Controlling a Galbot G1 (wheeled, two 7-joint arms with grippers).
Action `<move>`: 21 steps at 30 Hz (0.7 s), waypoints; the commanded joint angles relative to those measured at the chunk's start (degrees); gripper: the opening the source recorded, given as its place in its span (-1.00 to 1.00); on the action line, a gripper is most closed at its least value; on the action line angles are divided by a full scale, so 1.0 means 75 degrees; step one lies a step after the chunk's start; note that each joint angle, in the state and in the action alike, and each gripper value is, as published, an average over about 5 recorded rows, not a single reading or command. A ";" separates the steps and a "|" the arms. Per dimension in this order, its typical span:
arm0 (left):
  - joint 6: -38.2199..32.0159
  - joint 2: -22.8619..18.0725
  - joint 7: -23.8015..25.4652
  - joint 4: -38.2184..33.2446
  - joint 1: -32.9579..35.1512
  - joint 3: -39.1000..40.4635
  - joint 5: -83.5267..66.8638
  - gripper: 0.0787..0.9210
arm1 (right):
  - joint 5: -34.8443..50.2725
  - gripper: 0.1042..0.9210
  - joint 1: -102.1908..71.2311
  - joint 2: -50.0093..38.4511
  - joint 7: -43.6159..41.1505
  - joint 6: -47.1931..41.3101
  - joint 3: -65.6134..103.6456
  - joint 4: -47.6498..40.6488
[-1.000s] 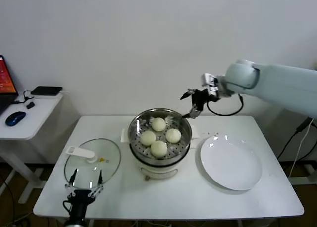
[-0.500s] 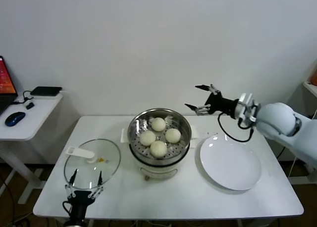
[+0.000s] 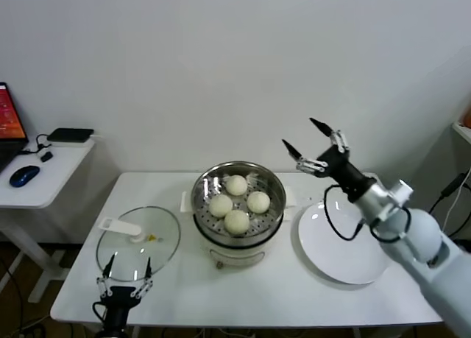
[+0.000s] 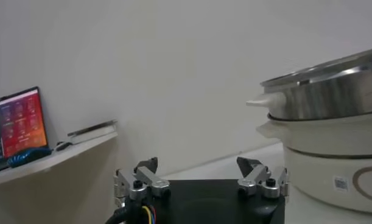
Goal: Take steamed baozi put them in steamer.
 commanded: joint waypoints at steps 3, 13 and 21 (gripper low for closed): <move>0.0002 -0.0079 -0.0093 0.0028 0.0025 -0.0005 -0.0015 0.77 | -0.0896 0.76 -0.7463 0.3363 -0.0654 0.2335 0.3590 0.0387; 0.0008 -0.0097 -0.0128 -0.0151 0.0089 -0.0002 -0.0069 0.77 | -0.1278 0.76 -0.7867 0.4033 -0.0753 0.2892 0.2726 0.0178; -0.0005 -0.0151 -0.0131 -0.0217 0.0123 0.0013 -0.0057 0.77 | -0.1360 0.76 -0.7778 0.4063 -0.0746 0.2854 0.2723 0.0254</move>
